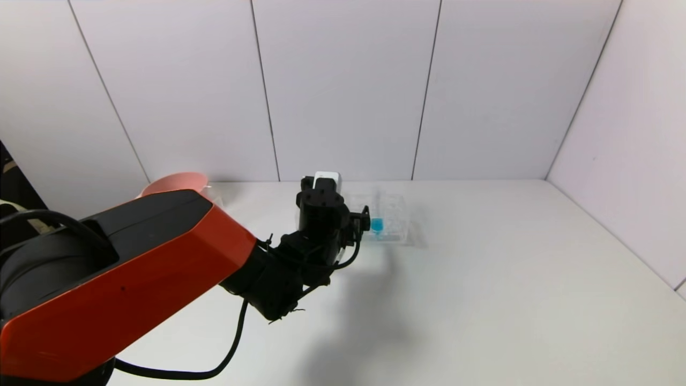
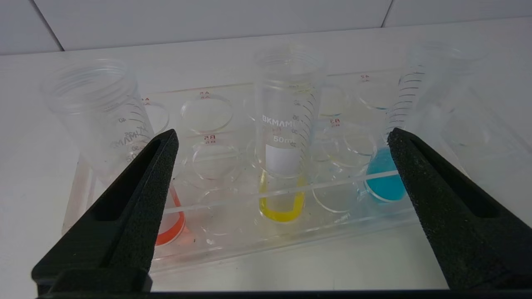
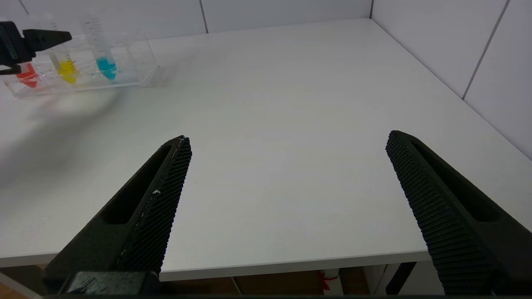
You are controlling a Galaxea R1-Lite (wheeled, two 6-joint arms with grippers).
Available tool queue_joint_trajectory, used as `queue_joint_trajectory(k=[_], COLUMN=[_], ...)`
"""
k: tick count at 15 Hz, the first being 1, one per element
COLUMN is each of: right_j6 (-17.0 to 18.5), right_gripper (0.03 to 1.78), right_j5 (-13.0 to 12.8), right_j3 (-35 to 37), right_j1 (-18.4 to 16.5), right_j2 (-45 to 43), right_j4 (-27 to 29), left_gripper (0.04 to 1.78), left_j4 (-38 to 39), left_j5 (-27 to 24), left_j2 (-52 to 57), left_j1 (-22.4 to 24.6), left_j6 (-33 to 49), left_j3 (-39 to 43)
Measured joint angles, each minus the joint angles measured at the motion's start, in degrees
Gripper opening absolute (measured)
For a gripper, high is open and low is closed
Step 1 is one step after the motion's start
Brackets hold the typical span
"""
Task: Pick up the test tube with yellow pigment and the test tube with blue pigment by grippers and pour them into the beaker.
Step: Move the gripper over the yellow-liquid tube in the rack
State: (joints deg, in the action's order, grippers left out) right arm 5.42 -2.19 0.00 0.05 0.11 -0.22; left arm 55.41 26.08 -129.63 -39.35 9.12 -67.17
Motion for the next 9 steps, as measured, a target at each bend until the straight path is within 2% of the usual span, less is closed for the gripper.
queue_joint_trajectory(k=[9], right_j6=[0.0], right_gripper=[1.71], right_j5=[0.0], right_j3=[0.0], right_j1=[0.0], right_j2=[0.0], right_j4=[0.0], left_gripper=[1.76], left_j4=[-1.9], left_j5=[0.5], left_j2=[-2.2], left_j1=[1.7], left_j6=[-0.1], left_j3=[-4.8])
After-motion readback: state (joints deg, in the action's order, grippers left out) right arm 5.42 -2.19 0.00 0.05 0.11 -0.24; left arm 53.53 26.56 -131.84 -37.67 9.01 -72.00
